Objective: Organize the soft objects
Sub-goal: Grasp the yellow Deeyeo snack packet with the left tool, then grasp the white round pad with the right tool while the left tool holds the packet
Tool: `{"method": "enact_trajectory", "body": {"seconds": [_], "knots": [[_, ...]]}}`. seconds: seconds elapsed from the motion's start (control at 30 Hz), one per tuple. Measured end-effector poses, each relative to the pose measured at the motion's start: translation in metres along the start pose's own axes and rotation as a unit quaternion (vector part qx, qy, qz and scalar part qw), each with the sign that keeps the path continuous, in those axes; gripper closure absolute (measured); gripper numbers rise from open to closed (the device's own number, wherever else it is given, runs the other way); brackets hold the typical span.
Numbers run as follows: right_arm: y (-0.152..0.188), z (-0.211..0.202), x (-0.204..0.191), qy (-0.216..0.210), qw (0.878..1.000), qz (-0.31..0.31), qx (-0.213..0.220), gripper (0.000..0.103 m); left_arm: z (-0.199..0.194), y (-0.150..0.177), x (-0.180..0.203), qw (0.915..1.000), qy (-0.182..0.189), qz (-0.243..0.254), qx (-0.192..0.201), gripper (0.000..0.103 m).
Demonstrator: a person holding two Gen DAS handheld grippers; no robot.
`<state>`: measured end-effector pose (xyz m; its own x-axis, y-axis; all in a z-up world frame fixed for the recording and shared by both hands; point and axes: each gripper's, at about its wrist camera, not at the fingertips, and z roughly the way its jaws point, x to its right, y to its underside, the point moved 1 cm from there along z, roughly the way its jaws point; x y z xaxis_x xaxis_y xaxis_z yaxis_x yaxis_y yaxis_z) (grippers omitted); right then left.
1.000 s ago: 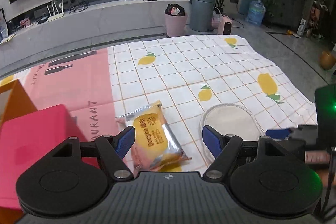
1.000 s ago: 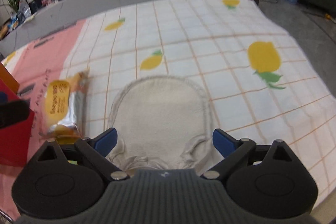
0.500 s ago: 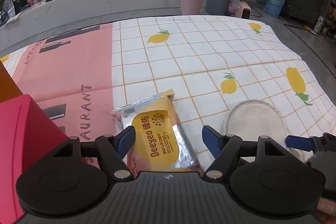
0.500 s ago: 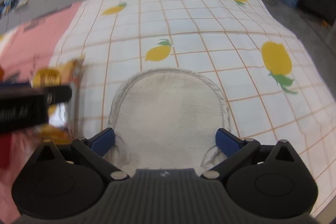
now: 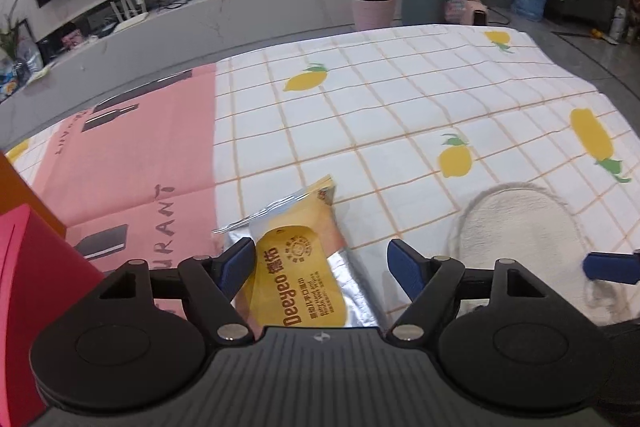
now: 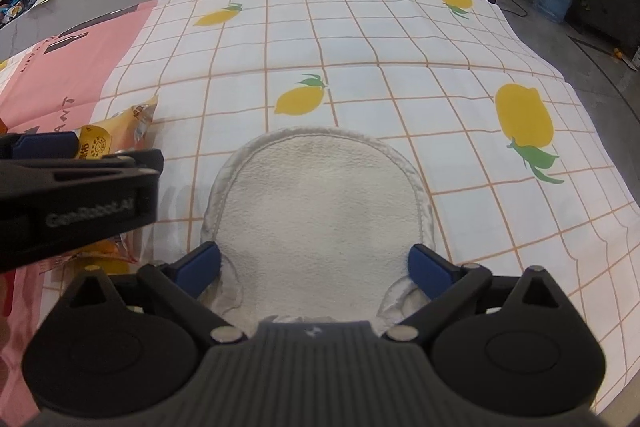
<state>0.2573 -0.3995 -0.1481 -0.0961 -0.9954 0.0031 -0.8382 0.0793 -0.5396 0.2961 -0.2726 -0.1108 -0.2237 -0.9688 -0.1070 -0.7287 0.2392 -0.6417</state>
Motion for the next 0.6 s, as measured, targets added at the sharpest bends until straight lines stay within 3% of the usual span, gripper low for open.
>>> {"method": "enact_trajectory", "body": {"seconds": [0.23, 0.33, 0.47, 0.6], "knots": [[0.001, -0.007, 0.004, 0.004, 1.000, 0.003, 0.014, 0.036, 0.010, 0.012, -0.010, 0.9991, -0.037, -0.023, 0.001, 0.005], [0.001, -0.009, 0.006, 0.006, 1.000, 0.005, 0.017, 0.046, 0.013, 0.020, -0.027, 0.9960, 0.006, -0.089, -0.004, 0.006], [0.000, -0.011, 0.009, 0.009, 1.000, 0.005, 0.021, 0.066, 0.007, 0.024, -0.024, 0.9974, 0.002, -0.071, 0.012, 0.031], [-0.001, -0.012, 0.016, 0.000, 1.000, 0.007, 0.018, 0.087, -0.002, 0.028, -0.019, 0.9974, 0.014, -0.069, 0.011, 0.043]]}}
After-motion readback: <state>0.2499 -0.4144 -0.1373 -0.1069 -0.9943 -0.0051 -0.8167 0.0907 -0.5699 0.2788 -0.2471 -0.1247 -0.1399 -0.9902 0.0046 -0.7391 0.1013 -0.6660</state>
